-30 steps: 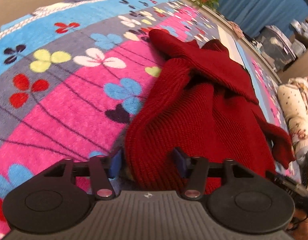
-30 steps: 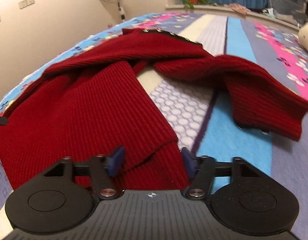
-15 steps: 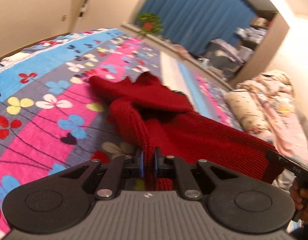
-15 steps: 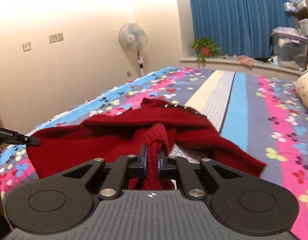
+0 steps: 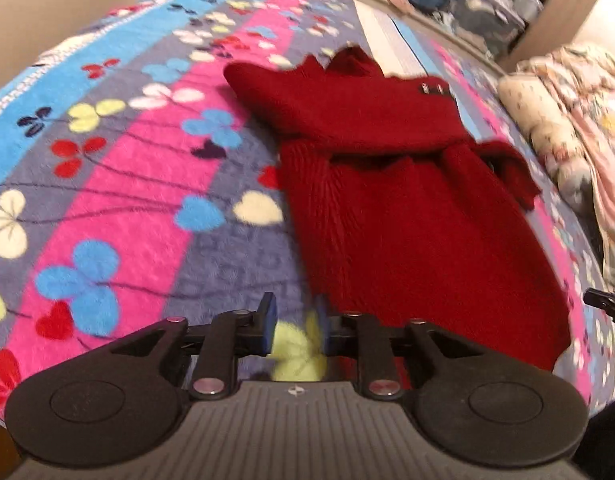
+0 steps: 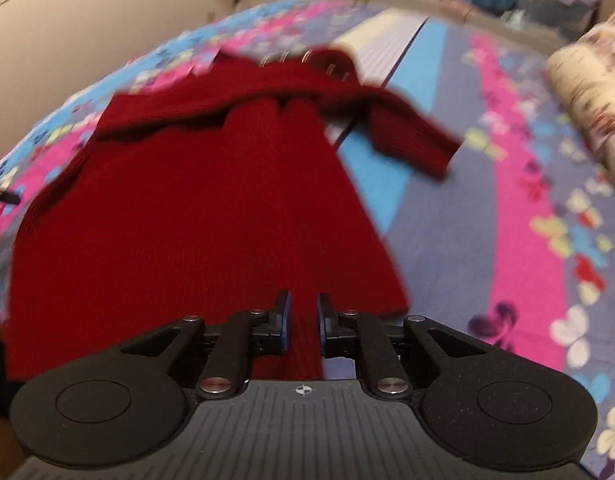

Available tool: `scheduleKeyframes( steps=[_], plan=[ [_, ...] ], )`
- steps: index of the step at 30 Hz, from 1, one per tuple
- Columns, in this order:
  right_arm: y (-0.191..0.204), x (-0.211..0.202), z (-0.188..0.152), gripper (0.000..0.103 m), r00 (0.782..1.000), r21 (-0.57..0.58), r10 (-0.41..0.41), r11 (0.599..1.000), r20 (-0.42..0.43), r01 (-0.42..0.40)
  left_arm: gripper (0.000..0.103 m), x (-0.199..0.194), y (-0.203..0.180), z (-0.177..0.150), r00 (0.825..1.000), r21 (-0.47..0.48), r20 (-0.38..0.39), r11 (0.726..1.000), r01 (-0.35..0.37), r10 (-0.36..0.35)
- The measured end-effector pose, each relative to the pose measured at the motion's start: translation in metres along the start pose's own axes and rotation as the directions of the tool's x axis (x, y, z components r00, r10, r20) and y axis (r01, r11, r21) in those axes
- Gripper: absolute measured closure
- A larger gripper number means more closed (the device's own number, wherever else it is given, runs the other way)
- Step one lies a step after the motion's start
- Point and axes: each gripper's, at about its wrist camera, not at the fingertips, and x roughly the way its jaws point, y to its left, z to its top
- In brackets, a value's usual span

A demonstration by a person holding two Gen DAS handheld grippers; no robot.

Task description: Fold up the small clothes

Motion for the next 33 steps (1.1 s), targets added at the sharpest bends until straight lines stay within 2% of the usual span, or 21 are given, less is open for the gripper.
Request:
scheduleKeyframes(
  steps=[1,2,4,7,11,15,18,20,23,27,31,33],
  plan=[
    [-0.003,-0.006,0.004,0.082,0.999,0.021,0.014,1.0,0.043,-0.015,0.072,-0.001,-0.001,0.002,1.0,-0.011,0.017,1.0,-0.001,0.001],
    [-0.007,-0.01,0.006,0.069,0.997,0.045,0.027,0.999,0.073,-0.03,0.068,-0.002,-0.002,0.004,0.999,-0.014,0.033,1.0,-0.005,0.006],
    [-0.011,-0.012,0.008,0.056,0.991,0.086,0.022,0.996,0.131,-0.033,0.059,0.0,-0.006,0.009,0.998,-0.008,0.065,1.0,-0.024,0.025],
    [-0.011,-0.003,0.012,0.056,0.988,0.086,0.01,0.996,0.152,-0.023,0.057,-0.005,-0.021,0.011,0.992,0.015,0.108,0.997,-0.072,0.07],
    [0.004,0.014,0.015,0.056,0.989,0.07,0.007,0.997,0.148,-0.018,0.04,-0.005,-0.037,0.021,0.973,0.012,0.192,0.992,-0.13,0.125],
    [0.019,0.031,0.017,0.056,0.993,0.053,0.03,0.998,0.118,-0.036,0.036,0.003,-0.054,0.035,0.957,0.026,0.249,0.986,-0.162,0.151],
    [0.026,0.049,0.02,0.056,0.995,0.024,0.025,0.999,0.099,-0.028,0.036,0.016,-0.072,0.045,0.947,0.073,0.276,0.978,-0.193,0.166],
    [0.029,0.062,0.022,0.056,0.997,0.015,0.02,1.0,0.071,-0.021,0.03,0.03,-0.085,0.05,0.943,0.122,0.283,0.969,-0.214,0.173],
    [0.031,0.083,0.023,0.056,1.0,0.0,-0.014,1.0,-0.004,0.014,0.018,0.054,-0.11,0.058,0.933,0.228,0.307,0.938,-0.262,0.187],
    [0.035,0.109,0.017,0.056,0.99,-0.034,-0.046,0.999,-0.133,0.042,0.013,0.09,-0.141,0.063,0.927,0.372,0.332,0.879,-0.299,0.174],
    [0.044,0.11,0.015,0.056,0.991,-0.095,-0.052,0.995,-0.123,0.041,0.011,0.131,-0.163,0.065,0.916,0.489,0.342,0.793,-0.363,0.209],
    [0.044,0.11,0.015,0.056,0.991,-0.099,-0.049,0.994,-0.124,0.037,0.011,0.147,-0.166,0.068,0.908,0.51,0.354,0.768,-0.388,0.223]
  ],
)
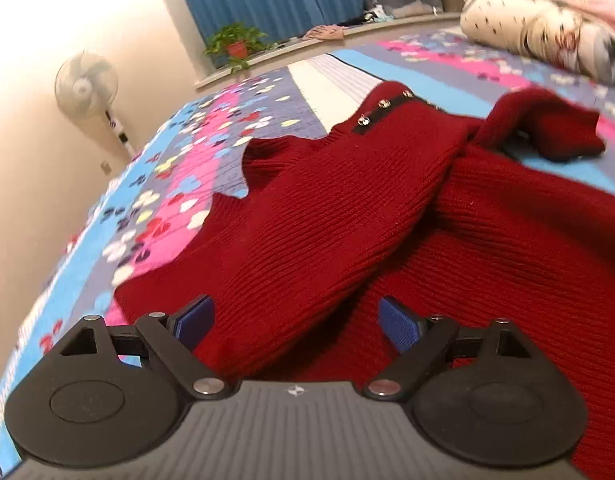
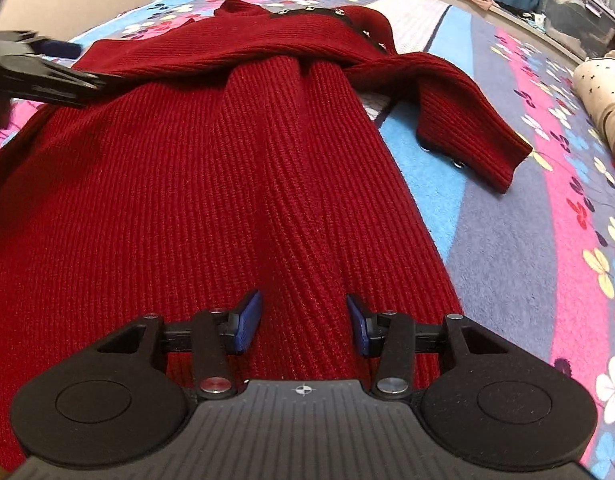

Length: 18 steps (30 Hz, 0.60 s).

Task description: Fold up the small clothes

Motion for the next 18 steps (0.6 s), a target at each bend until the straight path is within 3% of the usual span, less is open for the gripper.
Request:
scheduleKeyframes(
  steps=[3,5,8,10,12,15,18],
  plan=[
    [0.0,0.0,0.0,0.055,1.0,-0.002,0.009,1.0,-0.001,-0.009,0.014,0.02,-0.006,0.002,0.999,0.032,0.0,0.998,-0.052,0.052],
    [0.0,0.0,0.0,0.055,1.0,-0.01,0.015,1.0,0.0,-0.015,0.043,0.029,-0.002,0.004,0.999,0.037,-0.018,0.998,-0.045,0.046],
    [-0.003,0.001,0.0,0.054,1.0,-0.008,0.025,1.0,0.001,-0.025,0.071,0.035,0.018,0.008,0.999,-0.027,-0.026,0.999,-0.034,0.033],
    [-0.005,0.002,0.0,0.054,1.0,-0.006,0.031,1.0,0.001,-0.031,0.081,0.03,0.04,0.011,1.0,-0.096,-0.01,0.995,-0.021,0.02],
    [-0.007,0.002,0.0,0.053,0.999,-0.006,0.034,0.999,0.001,-0.034,0.084,0.024,0.061,0.013,0.996,-0.129,-0.003,0.988,-0.088,0.088],
    [-0.009,0.001,0.0,0.053,0.999,-0.004,0.038,0.999,-0.001,-0.038,0.086,0.02,0.113,0.006,0.98,-0.255,-0.071,0.946,-0.2,0.188],
    [-0.008,0.0,0.001,0.053,0.999,-0.006,0.034,0.999,-0.004,-0.034,0.086,0.019,0.174,-0.02,0.926,-0.391,-0.237,0.843,-0.369,0.295]
  ],
)
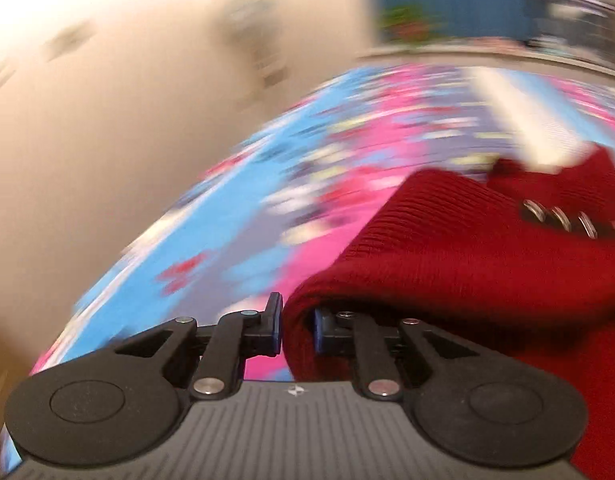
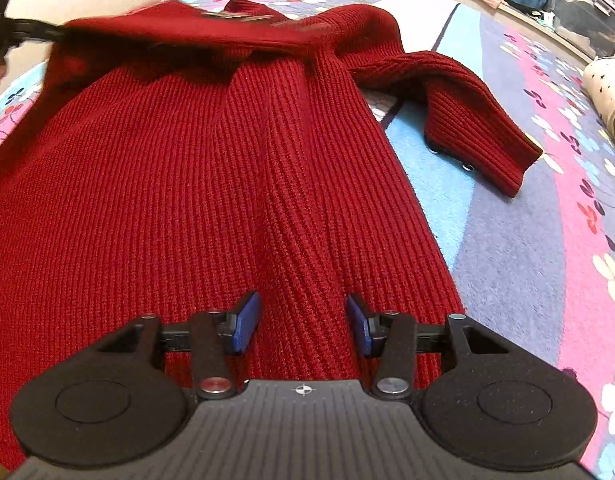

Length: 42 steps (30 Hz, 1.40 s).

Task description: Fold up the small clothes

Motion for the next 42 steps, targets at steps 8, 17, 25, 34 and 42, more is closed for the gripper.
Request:
scheduleKeyframes(
  steps=[8,17,25,34,42],
  plan=[
    [0.011,-0.001,0.004,0.053,1.0,-0.03,-0.026,0.999,-0.006,0.026,0.03,0.011,0.08,-0.014,0.963,-0.116,-0.263,0.993,0.031,-0.06],
    [0.02,-0.006,0.005,0.053,0.999,-0.061,-0.032,0.998,0.035,0.035,0.027,-0.045,0.014,-0.008,0.933,0.061,0.016,0.932,0.357,-0.358],
    [0.004,-0.02,0.009,0.054,0.989,0.009,-0.021,1.0,0.147,0.02,0.028,-0.019,-0.088,-0.027,0.906,0.328,-0.023,0.853,0.405,-0.422],
    [-0.012,-0.02,0.015,0.053,0.986,0.035,-0.028,0.999,0.165,0.023,0.099,-0.013,0.049,0.006,0.986,-0.131,0.151,0.99,-0.047,0.067],
    [-0.044,-0.027,0.028,0.053,0.977,0.141,-0.111,0.986,0.183,0.085,0.092,0.014,0.191,-0.047,0.984,-0.562,-0.089,0.808,-0.176,0.152]
  ],
)
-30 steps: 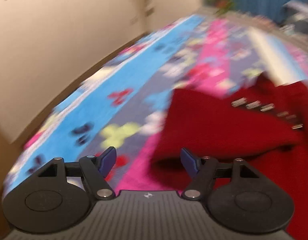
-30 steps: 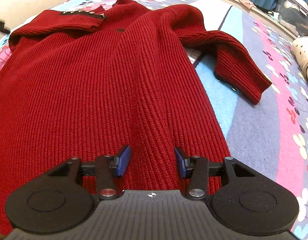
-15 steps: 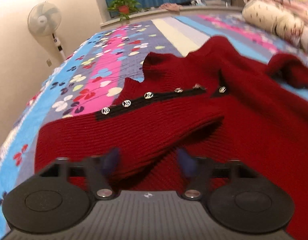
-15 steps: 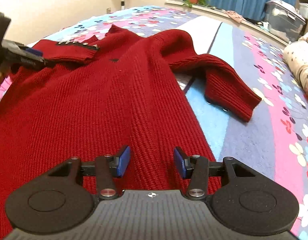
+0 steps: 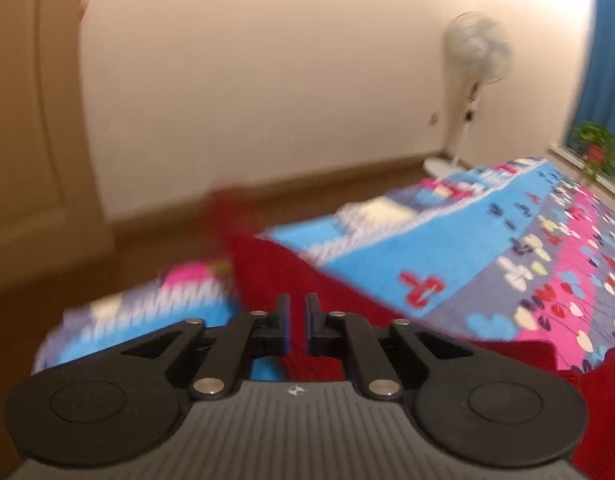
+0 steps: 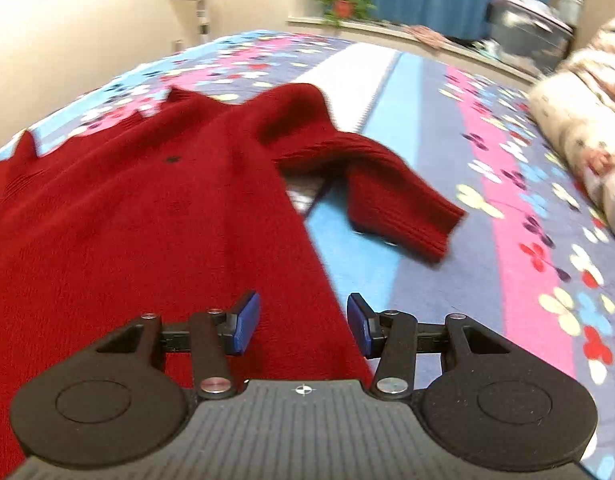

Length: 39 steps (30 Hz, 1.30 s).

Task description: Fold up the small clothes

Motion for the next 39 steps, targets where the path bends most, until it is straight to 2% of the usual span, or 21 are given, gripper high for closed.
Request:
scheduleKeyframes(
  steps=[3,5,7,9,13,15,16,18,21,22,25,27,28,29,30,31,32,34,35,37,39],
  plan=[
    [-0.013,0.008,0.0,0.052,0.999,0.064,-0.027,0.998,-0.036,0.03,0.073,0.012,0.022,-0.002,0.993,-0.129,-0.075,0.988,0.081,-0.091],
    [-0.017,0.016,-0.003,0.052,0.996,0.085,-0.035,0.996,-0.081,0.042,0.041,0.025,0.031,-0.006,0.976,-0.197,-0.156,0.973,0.117,-0.149],
    [-0.018,0.025,-0.008,0.052,0.991,0.091,-0.04,0.995,-0.128,0.052,0.037,0.039,0.03,-0.014,0.943,-0.256,-0.245,0.953,0.16,-0.224],
    [-0.018,0.035,-0.015,0.051,0.983,0.082,-0.031,0.996,-0.181,0.047,0.037,0.05,0.026,-0.023,0.92,-0.276,-0.291,0.944,0.182,-0.263],
    [-0.018,0.041,-0.021,0.046,0.978,0.097,-0.021,0.994,-0.209,0.042,0.039,0.054,0.006,-0.029,0.942,-0.156,-0.256,0.971,0.182,-0.217],
    [-0.019,0.044,-0.022,0.047,0.978,0.112,-0.012,0.993,-0.207,0.036,0.054,0.052,-0.01,-0.032,0.956,-0.039,-0.232,0.984,0.176,-0.18],
    [-0.017,0.044,-0.023,0.048,0.979,0.107,-0.011,0.994,-0.203,0.033,0.071,0.05,-0.019,-0.034,0.965,0.047,-0.215,0.986,0.162,-0.149],
    [-0.013,0.044,-0.024,0.058,0.982,0.073,-0.004,0.997,-0.19,0.018,0.082,0.045,-0.03,-0.036,0.978,0.151,-0.169,0.978,0.146,-0.12],
    [-0.011,0.04,-0.024,0.078,0.985,0.04,0.008,0.999,-0.171,-0.001,0.088,0.037,-0.026,-0.028,0.99,0.124,-0.088,0.985,0.123,-0.113],
    [-0.012,0.039,-0.022,0.094,0.986,0.037,-0.006,0.999,-0.164,0.012,0.088,0.029,-0.025,-0.022,0.996,0.123,-0.024,0.989,0.085,-0.083],
    [-0.011,0.033,-0.018,0.096,0.99,0.033,-0.014,0.999,-0.143,0.019,0.088,0.009,-0.027,-0.009,0.991,0.136,0.136,0.991,-0.009,-0.01],
    [-0.009,0.026,-0.015,0.096,0.993,0.014,-0.014,1.0,-0.118,0.016,0.088,0.006,-0.024,-0.005,0.987,0.1,0.159,0.994,-0.043,0.026],
    [-0.011,0.025,-0.015,0.096,0.993,0.012,-0.019,1.0,-0.117,0.021,0.085,0.01,-0.023,-0.004,0.992,0.081,0.118,0.996,-0.044,0.034],
    [-0.015,0.026,-0.015,0.095,0.992,0.024,-0.022,0.999,-0.124,0.025,0.074,0.019,-0.022,-0.006,0.998,0.062,0.047,0.997,-0.037,0.035],
    [-0.019,0.028,-0.015,0.094,0.991,0.041,-0.024,0.999,-0.134,0.029,0.067,0.03,-0.021,-0.01,0.998,0.038,-0.057,0.999,-0.02,0.022],
    [-0.021,0.031,-0.016,0.091,0.989,0.05,-0.029,0.998,-0.148,0.037,0.053,0.04,-0.021,-0.015,0.989,0.02,-0.15,1.0,0.003,0.0],
    [-0.024,0.034,-0.016,0.079,0.985,0.054,-0.039,0.997,-0.166,0.048,0.048,0.044,-0.019,-0.021,0.974,-0.006,-0.227,1.0,0.023,-0.024],
    [-0.025,0.039,-0.018,0.056,0.981,0.056,-0.05,0.997,-0.187,0.061,0.048,0.038,-0.017,-0.028,0.957,-0.055,-0.285,0.998,0.043,-0.057],
    [-0.025,0.041,-0.018,0.052,0.98,0.054,-0.059,0.996,-0.192,0.07,0.047,0.03,-0.017,-0.029,0.955,-0.067,-0.286,0.996,0.062,-0.079],
    [-0.023,0.044,-0.019,0.052,0.979,0.038,-0.066,0.996,-0.194,0.075,0.041,0.01,-0.021,-0.033,0.947,-0.072,-0.288,0.99,0.124,-0.14],
    [-0.022,0.045,-0.019,0.052,0.979,0.034,-0.067,0.997,-0.195,0.075,0.038,-0.009,-0.026,-0.044,0.917,-0.077,-0.342,0.978,0.192,-0.207]
  ],
)
